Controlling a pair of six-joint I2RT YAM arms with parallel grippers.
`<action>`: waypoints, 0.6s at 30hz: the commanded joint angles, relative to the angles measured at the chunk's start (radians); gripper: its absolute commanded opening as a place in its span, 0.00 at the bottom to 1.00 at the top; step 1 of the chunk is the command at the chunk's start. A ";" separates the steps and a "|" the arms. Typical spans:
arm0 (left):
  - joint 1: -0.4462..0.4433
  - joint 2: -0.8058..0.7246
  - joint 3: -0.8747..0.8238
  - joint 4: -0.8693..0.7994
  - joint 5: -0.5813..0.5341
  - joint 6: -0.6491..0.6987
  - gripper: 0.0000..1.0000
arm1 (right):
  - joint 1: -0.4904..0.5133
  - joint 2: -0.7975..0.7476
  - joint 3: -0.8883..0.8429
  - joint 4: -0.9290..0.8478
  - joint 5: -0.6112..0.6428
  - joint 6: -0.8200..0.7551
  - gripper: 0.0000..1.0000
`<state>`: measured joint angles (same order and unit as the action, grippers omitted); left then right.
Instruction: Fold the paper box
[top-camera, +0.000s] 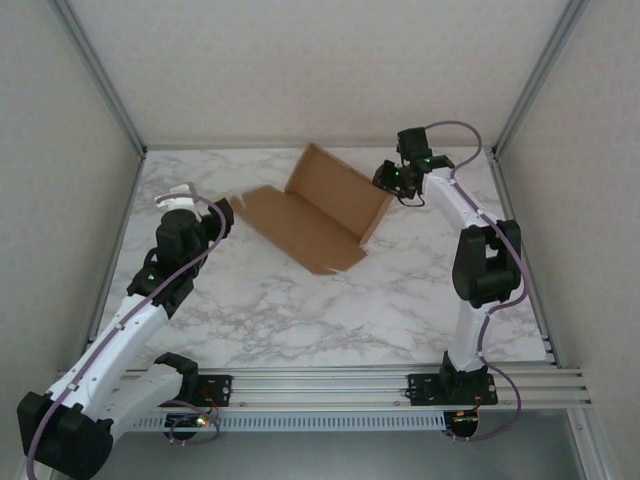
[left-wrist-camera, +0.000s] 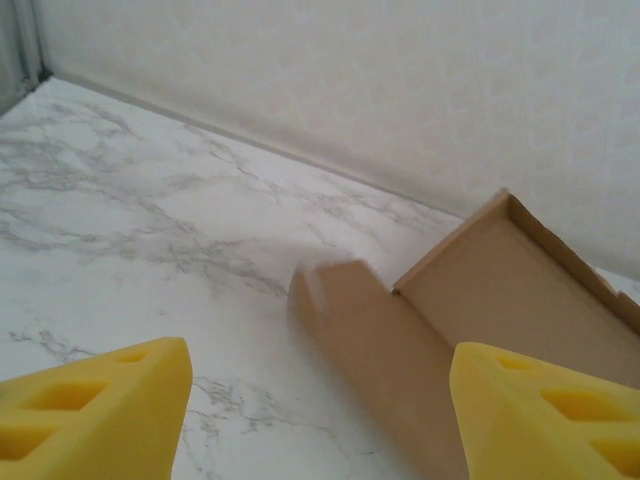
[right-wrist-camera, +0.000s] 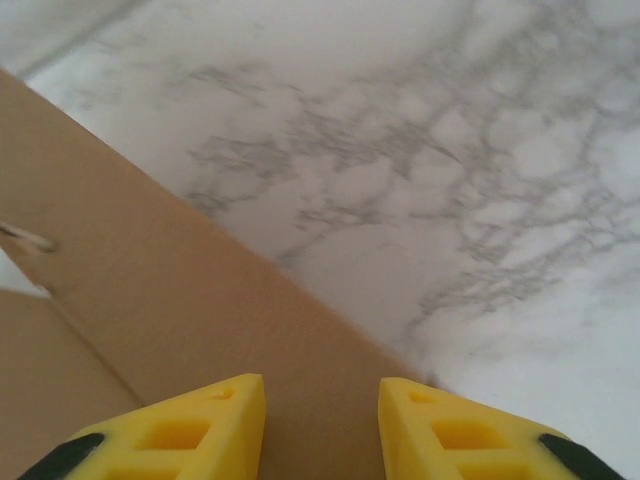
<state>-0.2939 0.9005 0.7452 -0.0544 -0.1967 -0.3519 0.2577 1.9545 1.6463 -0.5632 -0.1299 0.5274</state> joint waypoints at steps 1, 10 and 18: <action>-0.011 -0.063 -0.013 0.023 -0.111 0.015 0.69 | 0.010 0.020 -0.094 -0.044 -0.032 0.069 0.36; -0.013 -0.194 -0.068 0.064 -0.221 0.013 0.69 | 0.170 -0.219 -0.497 0.166 -0.167 0.125 0.41; -0.014 -0.133 -0.047 0.059 -0.192 0.012 0.70 | 0.178 -0.164 -0.261 -0.029 0.093 -0.051 0.56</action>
<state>-0.2996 0.7712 0.6933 -0.0036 -0.3828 -0.3515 0.4435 1.7432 1.2812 -0.5270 -0.1436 0.5583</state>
